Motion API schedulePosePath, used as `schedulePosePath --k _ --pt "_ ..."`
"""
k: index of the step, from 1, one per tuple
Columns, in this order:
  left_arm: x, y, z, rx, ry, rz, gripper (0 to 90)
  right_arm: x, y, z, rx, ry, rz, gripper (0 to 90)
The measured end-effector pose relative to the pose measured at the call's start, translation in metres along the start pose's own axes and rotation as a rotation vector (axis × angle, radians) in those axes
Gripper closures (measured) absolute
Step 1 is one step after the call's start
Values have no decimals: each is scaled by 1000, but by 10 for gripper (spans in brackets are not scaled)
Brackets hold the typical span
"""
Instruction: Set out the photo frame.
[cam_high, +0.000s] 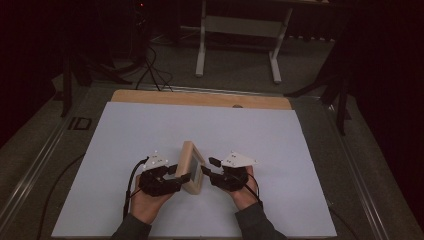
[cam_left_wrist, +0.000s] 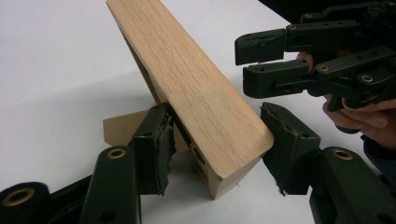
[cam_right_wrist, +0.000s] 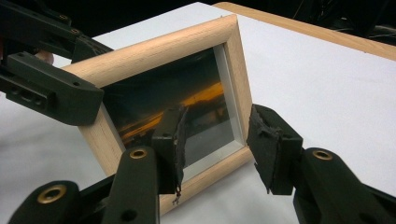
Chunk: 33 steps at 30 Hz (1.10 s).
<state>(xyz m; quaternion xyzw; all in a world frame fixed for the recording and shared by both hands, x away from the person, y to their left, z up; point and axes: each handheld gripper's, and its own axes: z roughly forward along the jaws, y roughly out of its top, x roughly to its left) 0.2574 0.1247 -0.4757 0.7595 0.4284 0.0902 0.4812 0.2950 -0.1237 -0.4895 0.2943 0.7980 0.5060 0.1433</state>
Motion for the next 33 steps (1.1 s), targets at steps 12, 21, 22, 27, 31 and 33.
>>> schedulePosePath --k 12,21,22,27,31,33 --pt "1 0 0 6 -9 -6 474 -1 1 -1 -4 -4 -1 559" --pt "6 1 -2 3 -7 -26 515 -2 2 -3 -7 -9 -3 556" --pt "6 1 -3 4 -7 -28 520 -2 2 -3 -7 -11 -8 556" --pt "7 1 -3 -1 0 -34 546 -3 5 -7 -14 -28 -23 556" --pt "6 1 -3 -3 -8 -35 575 -6 7 -11 -28 -41 -21 556" --pt "5 1 -3 -2 -12 -30 585 -8 9 -13 -34 -45 -18 560"
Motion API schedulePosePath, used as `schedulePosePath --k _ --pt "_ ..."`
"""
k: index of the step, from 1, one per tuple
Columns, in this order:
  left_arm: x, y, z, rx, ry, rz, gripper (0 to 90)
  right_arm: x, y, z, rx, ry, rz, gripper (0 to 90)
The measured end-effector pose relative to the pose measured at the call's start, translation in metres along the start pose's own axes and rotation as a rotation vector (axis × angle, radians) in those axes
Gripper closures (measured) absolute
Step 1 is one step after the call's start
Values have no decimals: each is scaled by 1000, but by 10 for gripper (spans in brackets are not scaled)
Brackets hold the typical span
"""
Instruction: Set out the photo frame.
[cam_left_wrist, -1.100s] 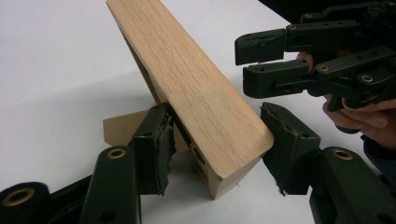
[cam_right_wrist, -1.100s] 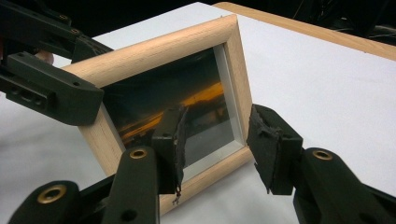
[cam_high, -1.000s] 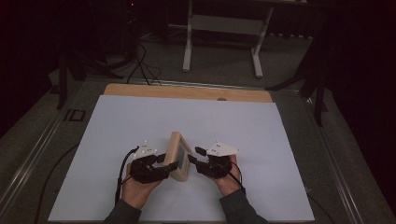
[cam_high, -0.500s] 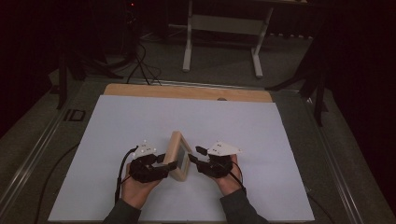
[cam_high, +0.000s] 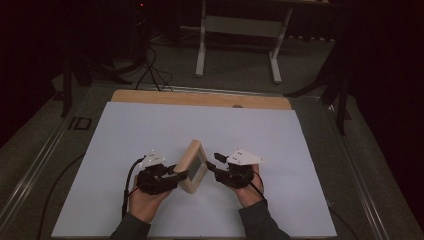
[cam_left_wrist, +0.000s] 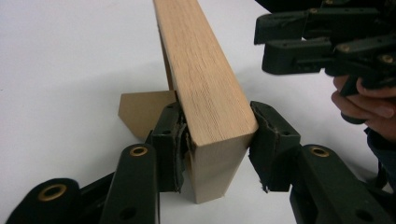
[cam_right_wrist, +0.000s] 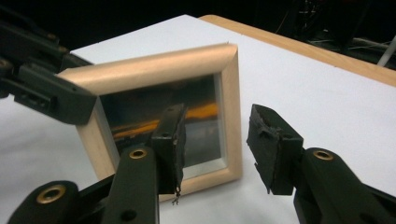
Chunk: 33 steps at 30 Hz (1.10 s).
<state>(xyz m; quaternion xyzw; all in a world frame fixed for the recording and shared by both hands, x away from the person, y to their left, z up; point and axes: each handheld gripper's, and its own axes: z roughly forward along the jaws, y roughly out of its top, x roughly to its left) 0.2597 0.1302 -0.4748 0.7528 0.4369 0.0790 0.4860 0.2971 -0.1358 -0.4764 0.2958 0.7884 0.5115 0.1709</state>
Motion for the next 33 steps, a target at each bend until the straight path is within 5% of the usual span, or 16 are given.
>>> schedulePosePath --k 7,13,19,29,33 --pt "-5 0 1 3 -3 31 599 -6 6 -9 -31 -21 1 606" --pt "-10 0 3 2 -2 78 600 -8 11 -11 -43 -47 1 733" --pt "-20 -1 6 6 18 164 601 -8 13 -13 -45 -67 -12 876" --pt "-31 -4 10 3 16 258 602 -10 16 -16 -61 -80 -7 895" --pt "-35 -5 12 3 -15 289 601 -10 16 -14 -68 -80 0 895"
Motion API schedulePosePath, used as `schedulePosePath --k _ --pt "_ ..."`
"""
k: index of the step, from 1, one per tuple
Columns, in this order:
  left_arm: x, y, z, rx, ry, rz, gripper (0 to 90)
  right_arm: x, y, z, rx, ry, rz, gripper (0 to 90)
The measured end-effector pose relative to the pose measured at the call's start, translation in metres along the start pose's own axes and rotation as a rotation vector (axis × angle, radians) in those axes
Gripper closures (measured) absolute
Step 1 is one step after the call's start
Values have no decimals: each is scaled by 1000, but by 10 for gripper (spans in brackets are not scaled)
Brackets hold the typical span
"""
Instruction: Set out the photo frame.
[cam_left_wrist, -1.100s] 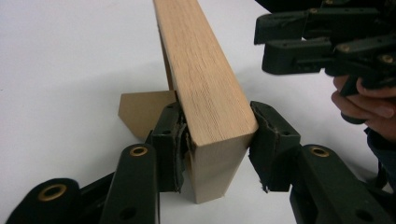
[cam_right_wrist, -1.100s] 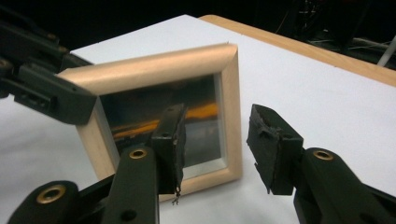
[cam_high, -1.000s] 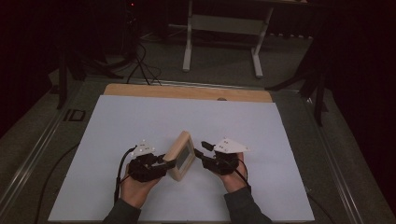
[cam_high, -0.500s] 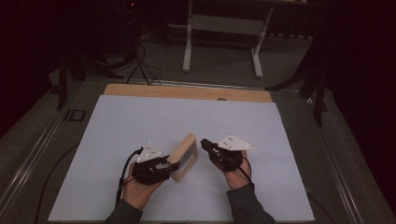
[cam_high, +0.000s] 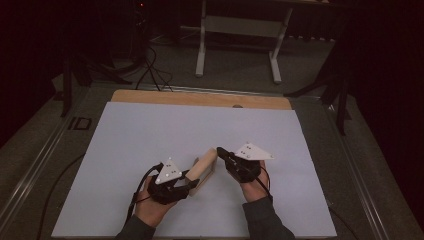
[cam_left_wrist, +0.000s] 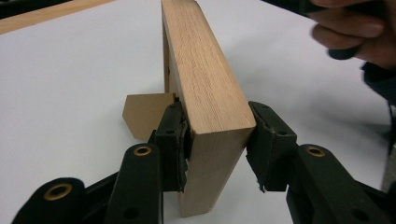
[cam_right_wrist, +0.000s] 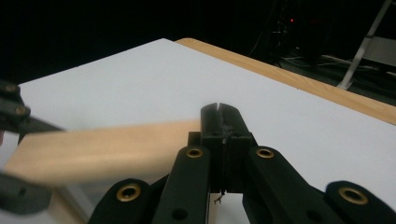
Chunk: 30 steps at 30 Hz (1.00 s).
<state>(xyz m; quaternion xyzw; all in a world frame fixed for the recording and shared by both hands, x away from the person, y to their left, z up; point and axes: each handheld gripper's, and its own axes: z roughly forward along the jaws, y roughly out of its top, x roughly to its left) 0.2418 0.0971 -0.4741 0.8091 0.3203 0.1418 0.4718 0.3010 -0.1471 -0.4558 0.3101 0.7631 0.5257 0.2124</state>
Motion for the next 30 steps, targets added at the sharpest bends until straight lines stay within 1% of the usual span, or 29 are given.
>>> schedulePosePath --k 3,6,8,12,16,20,25,28,30 --pt "-5 1 1 3 -18 37 601 1 1 2 2 0 -3 895" --pt "-8 1 3 0 -35 57 601 1 1 3 4 -1 -3 895" --pt "-9 1 3 2 -38 71 601 0 0 3 8 1 2 895" --pt "-7 1 3 1 -43 61 600 -1 -1 6 19 -2 8 895" --pt "-7 1 3 3 -44 61 600 0 0 9 24 4 26 895" --pt "-7 1 3 3 -41 61 599 1 1 11 33 2 18 896" --pt "-5 1 2 7 -18 66 592 1 2 11 46 -6 11 897" --pt "-1 0 1 11 10 52 578 0 3 9 54 -9 13 898" --pt "2 0 1 14 33 31 565 -1 2 8 56 -11 25 898"
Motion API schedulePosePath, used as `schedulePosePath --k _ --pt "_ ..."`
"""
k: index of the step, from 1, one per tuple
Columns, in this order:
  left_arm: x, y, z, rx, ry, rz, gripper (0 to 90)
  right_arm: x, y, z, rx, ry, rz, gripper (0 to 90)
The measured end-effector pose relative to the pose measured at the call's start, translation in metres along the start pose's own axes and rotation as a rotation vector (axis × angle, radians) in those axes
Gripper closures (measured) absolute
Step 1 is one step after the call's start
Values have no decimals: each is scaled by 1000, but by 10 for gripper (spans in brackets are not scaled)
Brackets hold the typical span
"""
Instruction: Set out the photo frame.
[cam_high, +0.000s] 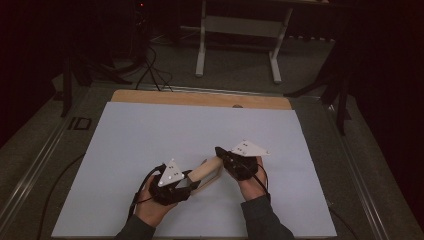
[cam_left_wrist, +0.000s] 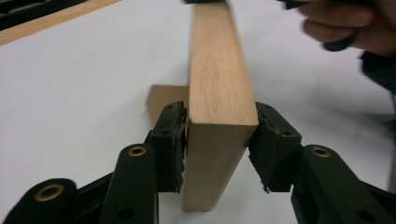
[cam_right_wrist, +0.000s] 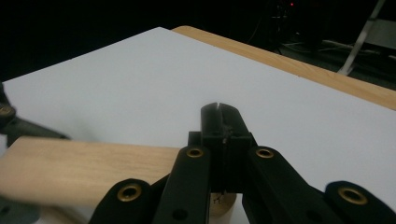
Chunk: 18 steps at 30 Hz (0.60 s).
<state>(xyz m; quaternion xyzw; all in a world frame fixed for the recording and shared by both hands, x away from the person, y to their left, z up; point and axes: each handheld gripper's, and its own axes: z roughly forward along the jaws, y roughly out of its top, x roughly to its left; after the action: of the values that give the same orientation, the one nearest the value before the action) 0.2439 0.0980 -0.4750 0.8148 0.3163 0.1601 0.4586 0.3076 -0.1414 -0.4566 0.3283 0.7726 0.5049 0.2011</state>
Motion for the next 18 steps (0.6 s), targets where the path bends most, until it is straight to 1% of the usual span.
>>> schedulePosePath --k 3,4,9,10,11,12,13,15,18 --pt "5 -1 0 6 26 -29 554 -1 0 -1 2 -3 5 898" --pt "6 -2 1 2 28 -37 551 -1 0 -2 3 -3 7 898" --pt "9 -3 2 4 56 -48 542 -2 0 -3 7 -5 15 898" --pt "9 -3 2 4 56 -48 541 -2 0 -3 7 -5 15 898" --pt "11 -4 3 6 74 -62 541 -2 0 -3 8 -5 16 898" --pt "12 -4 3 4 82 -71 539 -2 0 -4 10 -5 19 898" --pt "13 -4 3 7 85 -73 539 -2 0 -4 11 -6 20 898" --pt "14 -5 3 6 97 -91 540 -3 0 -5 13 -6 22 898" --pt "15 -5 3 4 109 -98 542 -3 0 -5 17 -7 24 898"
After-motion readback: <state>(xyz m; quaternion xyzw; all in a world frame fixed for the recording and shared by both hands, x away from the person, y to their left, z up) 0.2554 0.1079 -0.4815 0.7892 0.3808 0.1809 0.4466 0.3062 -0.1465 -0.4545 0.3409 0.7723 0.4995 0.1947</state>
